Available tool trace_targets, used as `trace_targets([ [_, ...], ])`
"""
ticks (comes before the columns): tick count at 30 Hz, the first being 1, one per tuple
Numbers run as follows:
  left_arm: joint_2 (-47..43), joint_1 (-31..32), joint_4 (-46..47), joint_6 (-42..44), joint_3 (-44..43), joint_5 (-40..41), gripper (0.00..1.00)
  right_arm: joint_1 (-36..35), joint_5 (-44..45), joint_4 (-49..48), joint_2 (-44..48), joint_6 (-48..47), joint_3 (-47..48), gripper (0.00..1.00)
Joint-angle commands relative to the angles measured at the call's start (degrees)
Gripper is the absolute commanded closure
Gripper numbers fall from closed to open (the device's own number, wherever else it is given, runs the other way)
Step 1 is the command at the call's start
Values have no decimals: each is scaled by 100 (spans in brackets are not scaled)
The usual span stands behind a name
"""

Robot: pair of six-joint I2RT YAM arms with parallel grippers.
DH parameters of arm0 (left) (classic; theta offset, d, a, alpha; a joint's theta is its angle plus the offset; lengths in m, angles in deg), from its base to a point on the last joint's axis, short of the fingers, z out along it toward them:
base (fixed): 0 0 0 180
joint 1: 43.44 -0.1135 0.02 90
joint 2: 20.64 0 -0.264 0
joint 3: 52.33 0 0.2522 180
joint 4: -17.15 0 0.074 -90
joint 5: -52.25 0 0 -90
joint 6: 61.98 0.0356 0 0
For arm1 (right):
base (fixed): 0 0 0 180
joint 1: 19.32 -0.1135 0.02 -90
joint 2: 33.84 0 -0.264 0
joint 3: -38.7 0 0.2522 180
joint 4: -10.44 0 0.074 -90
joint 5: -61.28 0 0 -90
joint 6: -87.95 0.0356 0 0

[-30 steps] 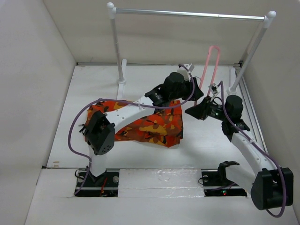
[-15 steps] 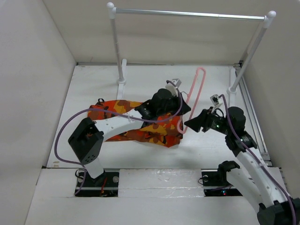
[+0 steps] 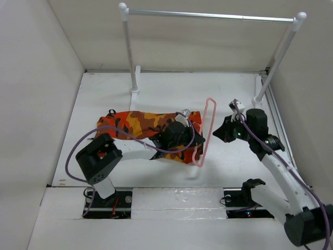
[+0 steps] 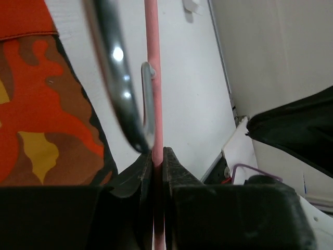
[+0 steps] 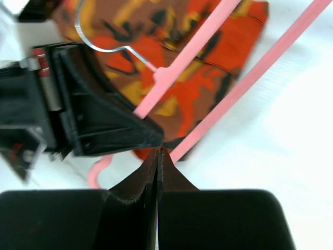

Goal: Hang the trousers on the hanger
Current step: Place trousers on hanger

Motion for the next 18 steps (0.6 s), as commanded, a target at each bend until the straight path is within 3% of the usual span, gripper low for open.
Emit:
trace_targets([
  [1, 442, 83, 856, -578, -29, 435, 100, -14, 273, -378, -680, -955, 410, 100],
  [7, 1023, 189, 683, -896, -380, 1287, 100, 55, 256, -1511, -1771, -1098, 208, 97],
  [11, 1365, 189, 593, -1088, -521, 1647, 100, 108, 108, -2313, -2691, -1098, 180, 80],
  [18, 1445, 241, 488, -1133, -521, 1789, 100, -234, 124, -2446, -3986, -1389, 656, 63],
])
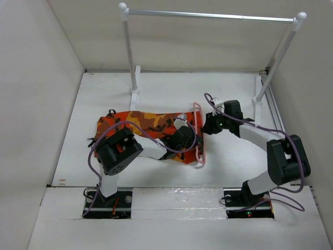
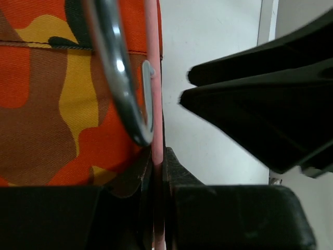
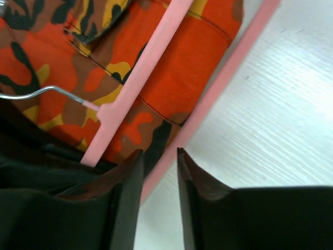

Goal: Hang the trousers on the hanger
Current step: Place trousers on hanger

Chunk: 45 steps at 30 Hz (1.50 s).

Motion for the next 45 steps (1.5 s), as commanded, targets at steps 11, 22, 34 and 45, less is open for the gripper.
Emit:
trace_targets([
  [11, 66, 82, 15, -14, -145, 240, 100, -490, 311, -875, -1065, 290, 526, 52],
  [22, -47, 82, -397, 135, -101, 424, 100, -490, 311, -1271, -574, 563, 113, 100],
  [34, -434, 82, -1224, 540, 22, 679, 100, 1468, -48, 523, 711, -228, 737, 100],
  [45, 110, 188, -1435, 611, -513, 415, 100, 1480, -471, 883, -512, -667, 1512, 47],
])
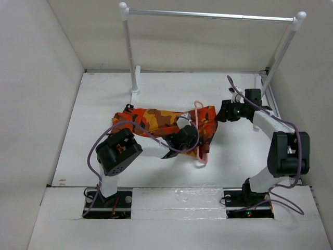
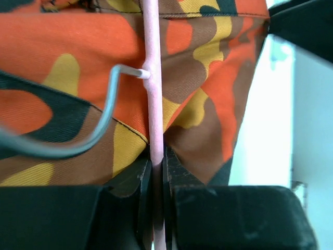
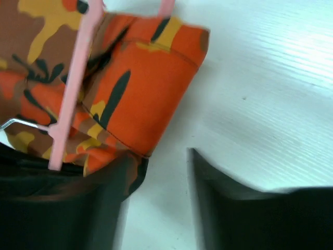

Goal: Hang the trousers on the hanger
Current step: Place trousers on hanger

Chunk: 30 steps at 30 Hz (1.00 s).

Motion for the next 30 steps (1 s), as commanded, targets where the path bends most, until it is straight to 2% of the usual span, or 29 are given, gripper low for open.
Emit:
trace_targets([
  [1, 213, 48, -677, 215, -193, 48, 100, -44, 178, -417, 225, -403, -153, 32],
  [4, 354, 101, -650, 188, -360, 30, 100, -184, 161, -497, 901, -350, -779, 24],
  [7, 398, 101, -659, 188, -448, 39, 100, -307, -93, -602, 1403, -271, -1474, 22],
  [11, 363, 101, -668, 171, -421, 101, 100, -589, -243, -803, 1527, -61, -2028, 21],
  [16, 345, 101, -773, 171, -421, 162, 100, -589, -586, -1655, 1212, 300, -2574, 23],
  [18, 302, 101, -826, 179, -378, 215, 100, -589, -735, -2293, 1044, 581, -2635, 29],
  [20, 240, 101, -870, 179, -334, 276, 100, -484, -867, -2569, 789, 625, -2583, 53],
  [22, 214, 101, -1027, 232, -316, 329, 100, -423, -955, -2974, 771, 678, -2583, 84],
  [24, 161, 101, -1351, 276, -316, 496, 100, -248, -868, -2784, 1086, 626, -2600, 97],
  [25, 126, 101, -1449, 319, -316, 548, 100, -168, -807, -2634, 1261, 556, -2635, 100],
  [30, -375, -39, -1879, 338, 105, 874, 100, 534, -683, -1081, 2613, -172, -2627, 100],
])
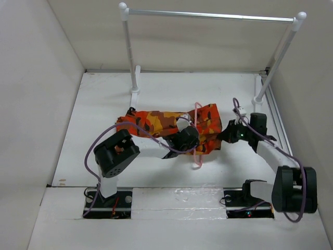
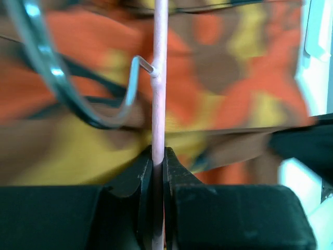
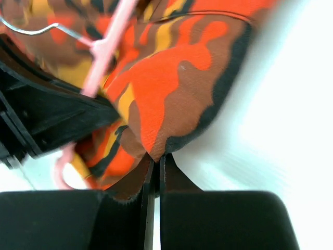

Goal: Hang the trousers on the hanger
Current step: Place trousers on hanger

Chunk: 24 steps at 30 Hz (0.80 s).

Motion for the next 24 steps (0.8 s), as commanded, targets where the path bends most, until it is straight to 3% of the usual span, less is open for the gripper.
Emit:
trace_targets([
  [1, -474, -184, -1146, 196, 392, 533, 100, 783, 115, 564, 909, -648, 97, 100],
  [6, -755, -308, -1488, 441, 604, 744, 100, 1568, 281, 1355, 1578, -1140, 149, 100],
  [13, -440, -597, -2148, 310, 542, 851, 100, 2297, -208, 1225, 1183, -1115, 132, 100],
  [16, -316, -415, -2000, 344, 446, 691, 100, 2088, -132, 874, 974, -799, 62, 100],
  [17, -290, -317, -1964, 345, 289, 718, 100, 1791, -88, 795, 842, -746, 79, 92],
  [18, -246, -238, -2016, 301, 165, 744, 100, 1640, -18, 829, 701, -807, 131, 58],
  [19, -124, -168, -2069, 292, 25, 735, 100, 1508, 122, 925, 465, -851, 280, 41],
  [21, -61, 17, -2061, 266, -213, 709, 100, 1323, 193, 734, 314, -755, 360, 23],
  [24, 27, 70, -2000, 160, -293, 578, 100, 1209, 465, 513, 24, -614, 632, 14],
])
